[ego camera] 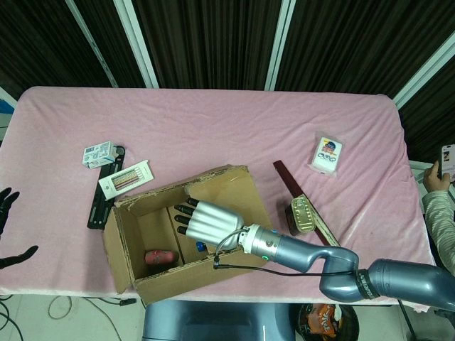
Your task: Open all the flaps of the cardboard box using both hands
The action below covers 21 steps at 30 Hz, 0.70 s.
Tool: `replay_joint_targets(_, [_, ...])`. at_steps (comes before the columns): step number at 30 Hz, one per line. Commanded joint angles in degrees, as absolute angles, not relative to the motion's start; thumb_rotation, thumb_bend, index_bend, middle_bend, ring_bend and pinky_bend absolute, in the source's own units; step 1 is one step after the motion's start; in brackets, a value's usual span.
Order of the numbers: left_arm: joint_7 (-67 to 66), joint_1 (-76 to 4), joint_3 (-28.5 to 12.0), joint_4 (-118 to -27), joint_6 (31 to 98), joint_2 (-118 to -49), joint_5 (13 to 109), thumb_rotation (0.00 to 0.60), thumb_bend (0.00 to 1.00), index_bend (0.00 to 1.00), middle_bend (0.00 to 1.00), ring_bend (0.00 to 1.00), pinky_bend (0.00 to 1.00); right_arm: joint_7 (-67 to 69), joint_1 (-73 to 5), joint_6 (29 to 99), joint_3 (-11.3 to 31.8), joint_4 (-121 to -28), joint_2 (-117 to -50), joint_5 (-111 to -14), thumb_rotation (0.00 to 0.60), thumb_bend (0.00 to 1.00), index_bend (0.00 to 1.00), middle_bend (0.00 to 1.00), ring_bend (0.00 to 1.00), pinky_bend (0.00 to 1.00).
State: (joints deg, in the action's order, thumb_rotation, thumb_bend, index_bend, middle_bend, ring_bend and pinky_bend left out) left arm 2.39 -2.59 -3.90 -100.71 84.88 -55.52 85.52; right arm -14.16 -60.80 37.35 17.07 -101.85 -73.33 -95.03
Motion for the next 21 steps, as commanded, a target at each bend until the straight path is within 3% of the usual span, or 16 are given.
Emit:
replay_joint_targets(1, [2.7, -2.7, -3.9, -100.6, 84.8, -55.5, 85.4, 0.6, 0.09, 0.0, 0.0, 0.0, 0.03, -15.9, -62.7, 35.5, 16.1, -100.3, -74.1, -96.0, 0.6, 0.77, 0.44, 0.31, 0.18, 0.28])
replay_joint_targets(21, [4.3, -3.2, -3.3, -100.7, 83.8, -55.0, 84.6, 0.6, 0.09, 0.0, 0.0, 0.0, 0.03, -28.0, -67.3, 33.2, 14.1, -95.5, -78.3, -94.4, 0.6, 0.78, 0.52, 0.31, 0.13, 0.23])
